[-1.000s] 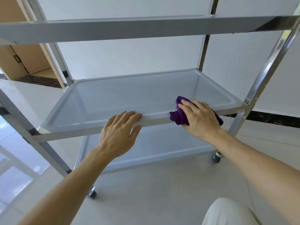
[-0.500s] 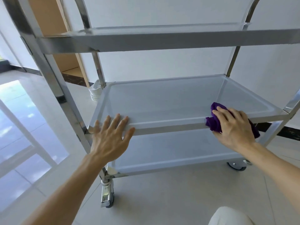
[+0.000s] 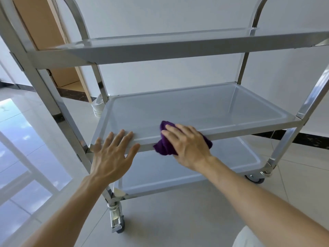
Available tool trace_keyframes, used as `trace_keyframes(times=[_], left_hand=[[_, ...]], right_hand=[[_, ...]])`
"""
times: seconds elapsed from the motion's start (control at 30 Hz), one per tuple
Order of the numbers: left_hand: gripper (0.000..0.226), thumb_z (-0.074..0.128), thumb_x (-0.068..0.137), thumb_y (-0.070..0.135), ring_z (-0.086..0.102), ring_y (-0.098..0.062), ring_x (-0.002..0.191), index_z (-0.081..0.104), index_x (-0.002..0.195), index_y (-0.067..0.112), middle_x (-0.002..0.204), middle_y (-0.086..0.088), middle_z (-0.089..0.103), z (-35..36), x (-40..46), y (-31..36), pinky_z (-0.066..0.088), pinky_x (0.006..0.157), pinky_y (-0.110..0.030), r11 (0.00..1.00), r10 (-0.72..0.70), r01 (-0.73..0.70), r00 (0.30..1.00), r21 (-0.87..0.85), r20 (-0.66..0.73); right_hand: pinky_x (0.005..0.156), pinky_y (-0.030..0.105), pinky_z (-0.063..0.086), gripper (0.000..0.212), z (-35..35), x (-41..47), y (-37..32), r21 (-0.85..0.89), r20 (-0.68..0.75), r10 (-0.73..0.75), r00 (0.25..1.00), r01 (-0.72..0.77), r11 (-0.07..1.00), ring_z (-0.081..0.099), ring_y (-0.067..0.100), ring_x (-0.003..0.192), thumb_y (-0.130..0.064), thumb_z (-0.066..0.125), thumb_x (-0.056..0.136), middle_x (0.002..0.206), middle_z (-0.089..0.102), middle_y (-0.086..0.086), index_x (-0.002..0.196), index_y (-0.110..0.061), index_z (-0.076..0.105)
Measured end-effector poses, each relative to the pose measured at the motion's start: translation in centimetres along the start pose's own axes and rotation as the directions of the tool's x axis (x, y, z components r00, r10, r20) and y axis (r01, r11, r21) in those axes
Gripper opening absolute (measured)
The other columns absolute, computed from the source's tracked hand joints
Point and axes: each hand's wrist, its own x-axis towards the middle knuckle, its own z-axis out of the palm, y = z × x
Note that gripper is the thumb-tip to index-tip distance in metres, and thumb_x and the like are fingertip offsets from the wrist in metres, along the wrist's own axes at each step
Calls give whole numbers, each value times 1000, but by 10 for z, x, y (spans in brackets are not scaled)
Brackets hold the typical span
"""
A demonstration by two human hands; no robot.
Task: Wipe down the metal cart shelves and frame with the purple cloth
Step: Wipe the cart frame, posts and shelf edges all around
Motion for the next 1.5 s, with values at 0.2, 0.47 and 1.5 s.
trace_keyframes(times=[0.2,0.47,1.5], left_hand=[[73,1,93,70,16,-24,151,24,154,37,163,8,23,2,-1,9,8,119,-53,1000,-15,15,1000,-8,1],[75,-3,90,70,14,-27,151,21,154,38,164,9,21,8,1,17,4,119,-56,999,-34,34,999,-8,3],[67,42,93,67,52,-19,122,37,149,30,133,1,53,-9,-5,56,28,116,-49,958,270,-279,954,-60,-129]], right_hand=[[98,50,46,73,-13,-45,98,-95,-1,225,974,-224,970,59,36,119,-16,88,62,136,61,11,129,-9,63],[99,50,45,63,-2,-17,25,-57,-67,175,982,-179,982,57,39,120,-17,82,69,135,62,13,127,-5,62],[110,26,31,55,-27,28,25,694,386,132,913,-381,610,45,7,135,-12,38,97,147,48,-18,148,-33,36]])
